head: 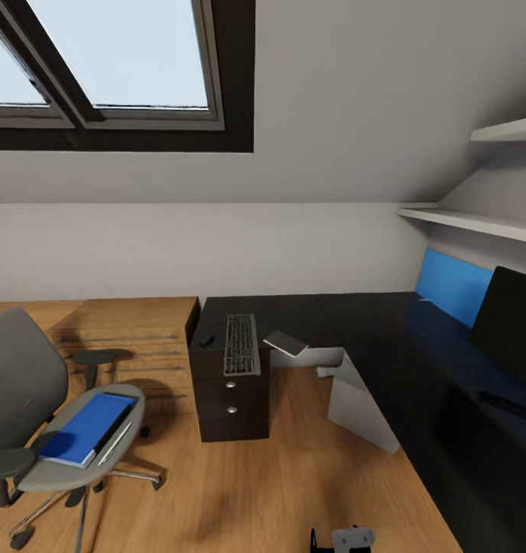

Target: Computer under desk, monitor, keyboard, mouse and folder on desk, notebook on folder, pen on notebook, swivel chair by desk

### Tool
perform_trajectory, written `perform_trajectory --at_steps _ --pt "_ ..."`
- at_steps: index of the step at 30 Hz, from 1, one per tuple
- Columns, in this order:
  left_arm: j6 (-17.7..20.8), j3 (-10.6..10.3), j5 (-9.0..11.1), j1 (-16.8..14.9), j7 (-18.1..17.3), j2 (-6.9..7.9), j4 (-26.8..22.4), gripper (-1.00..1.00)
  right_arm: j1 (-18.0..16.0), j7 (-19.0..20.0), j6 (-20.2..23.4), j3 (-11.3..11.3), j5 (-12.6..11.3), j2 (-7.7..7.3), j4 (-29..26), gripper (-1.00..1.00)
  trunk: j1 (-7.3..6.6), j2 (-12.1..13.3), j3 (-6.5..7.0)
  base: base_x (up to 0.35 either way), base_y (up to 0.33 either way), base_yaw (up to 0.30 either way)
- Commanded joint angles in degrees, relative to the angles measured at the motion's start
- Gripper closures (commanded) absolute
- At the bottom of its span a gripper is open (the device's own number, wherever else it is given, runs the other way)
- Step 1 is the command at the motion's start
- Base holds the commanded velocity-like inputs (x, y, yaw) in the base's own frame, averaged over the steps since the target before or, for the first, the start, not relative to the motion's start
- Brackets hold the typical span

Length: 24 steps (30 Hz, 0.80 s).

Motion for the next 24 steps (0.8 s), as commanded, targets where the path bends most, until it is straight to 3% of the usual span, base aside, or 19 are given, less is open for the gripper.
perform_trajectory --at_steps 1,10,17,20,24 --pt "-0.18 -0.19 0.56 -0.03 -0.02 0.01 0.03 -1.00 -0.07 -0.22 -0.21 0.50 -0.50 0.01 0.07 -1.00 0.04 -0.05 -0.09 0.295 0.204 -0.196" --pt "0.46 -0.21 0.64 -0.03 -0.02 -0.38 0.51 -1.00 -0.07 -0.22 -0.32 0.44 -0.51 -0.04 0.05 -1.00 0.04 -0.05 -0.74 0.313 0.093 -0.051" --pt "0.44 -0.34 0.53 -0.03 -0.02 -2.04 0.56 -1.00 -0.07 -0.22 -2.75 0.29 -0.52 -0.23 0.04 -1.00 0.04 -0.05 -1.34 0.326 0.001 0.035" --pt "0.08 -1.81 0.48 -0.03 -0.02 -2.59 0.55 -1.00 -0.07 -0.22 -6.20 0.31 -0.47 -0.26 0.89 -1.00 0.04 -0.05 -1.42 0.328 0.000 0.028" --pt "-0.06 -3.51 0.54 -0.03 0.05 -3.72 0.51 -1.00 -0.07 -0.22 -7.24 0.26 -0.45 -0.35 1.68 -1.00 0.04 -0.05 -1.45 0.329 0.013 0.008"
